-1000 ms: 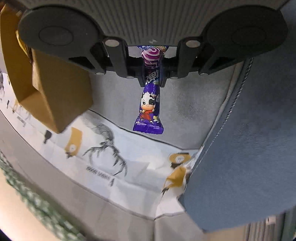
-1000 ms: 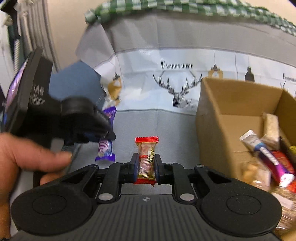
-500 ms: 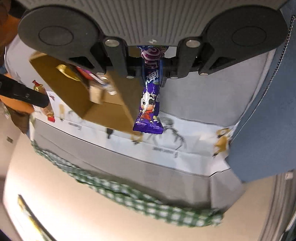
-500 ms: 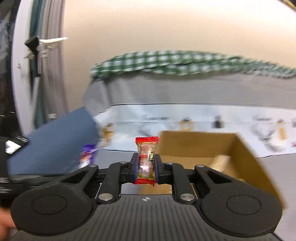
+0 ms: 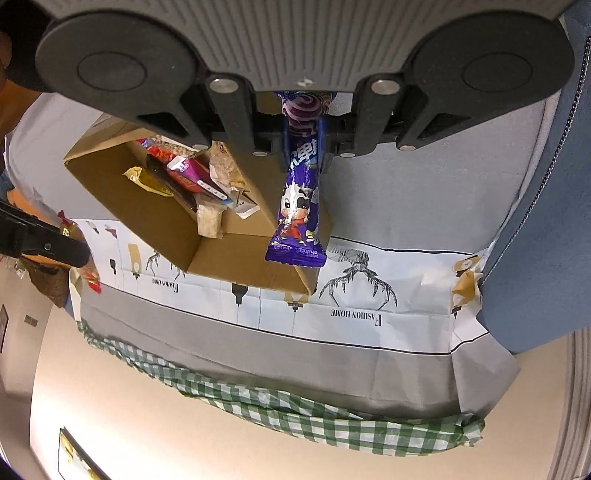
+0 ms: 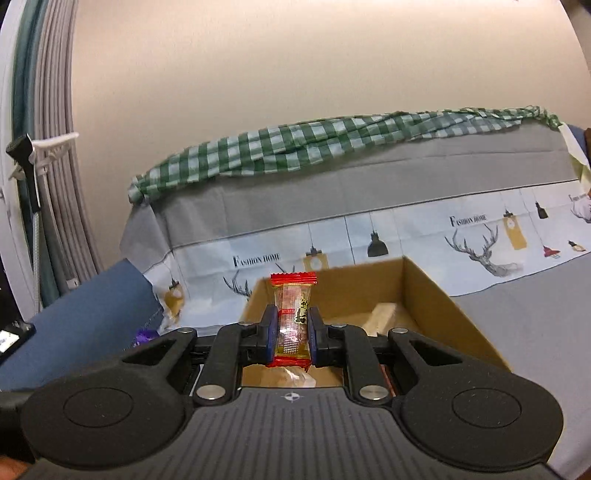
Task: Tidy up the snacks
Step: 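Carry the purple candy bar and red sweet over the box with both grippers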
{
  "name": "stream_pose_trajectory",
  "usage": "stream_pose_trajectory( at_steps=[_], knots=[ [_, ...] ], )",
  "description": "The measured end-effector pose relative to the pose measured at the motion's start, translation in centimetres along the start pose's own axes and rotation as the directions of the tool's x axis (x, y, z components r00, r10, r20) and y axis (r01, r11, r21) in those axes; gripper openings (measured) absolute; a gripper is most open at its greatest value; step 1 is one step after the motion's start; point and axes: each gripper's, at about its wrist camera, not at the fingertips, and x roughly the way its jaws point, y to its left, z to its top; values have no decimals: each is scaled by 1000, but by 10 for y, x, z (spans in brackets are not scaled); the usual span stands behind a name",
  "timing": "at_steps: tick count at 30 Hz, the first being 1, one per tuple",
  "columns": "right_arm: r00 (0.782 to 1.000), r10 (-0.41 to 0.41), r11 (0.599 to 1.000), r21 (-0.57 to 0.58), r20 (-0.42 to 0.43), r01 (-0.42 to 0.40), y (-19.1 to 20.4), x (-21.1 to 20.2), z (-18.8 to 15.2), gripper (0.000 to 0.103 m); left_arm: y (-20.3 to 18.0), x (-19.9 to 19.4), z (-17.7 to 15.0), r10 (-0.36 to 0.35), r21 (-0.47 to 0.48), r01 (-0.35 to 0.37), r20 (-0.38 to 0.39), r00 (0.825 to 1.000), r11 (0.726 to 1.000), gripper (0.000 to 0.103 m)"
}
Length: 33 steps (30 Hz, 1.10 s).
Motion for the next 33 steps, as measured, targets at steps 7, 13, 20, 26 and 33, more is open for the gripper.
stream_pose_trajectory(
  at_steps=[7, 13, 20, 26, 33],
  knots=[
    [1000, 28, 998, -52, 0, -28, 10, 0, -4, 17, -6, -1, -1, -2, 19, 2, -22, 1000, 1000, 15],
    [999, 50, 993, -108, 19, -48, 20, -7, -2, 17, -11, -18, 1, -43, 30, 43, 12, 999, 999, 15],
    [998, 59, 993, -99, 15, -57, 12, -4, -2, 17, -17, -16, -11, -50, 86, 50, 3, 999, 995, 15],
    [1000, 27, 999, -19, 2, -27, -9, 10, 2, 17, -14, -8, -2, -32, 22, 33, -30, 999, 999, 15],
    [1000, 4, 999, 37, 12, -5, -23, 41, 3, 17, -27, 7, 40, -2, -3, 1, -31, 1000, 1000, 15]
  ],
)
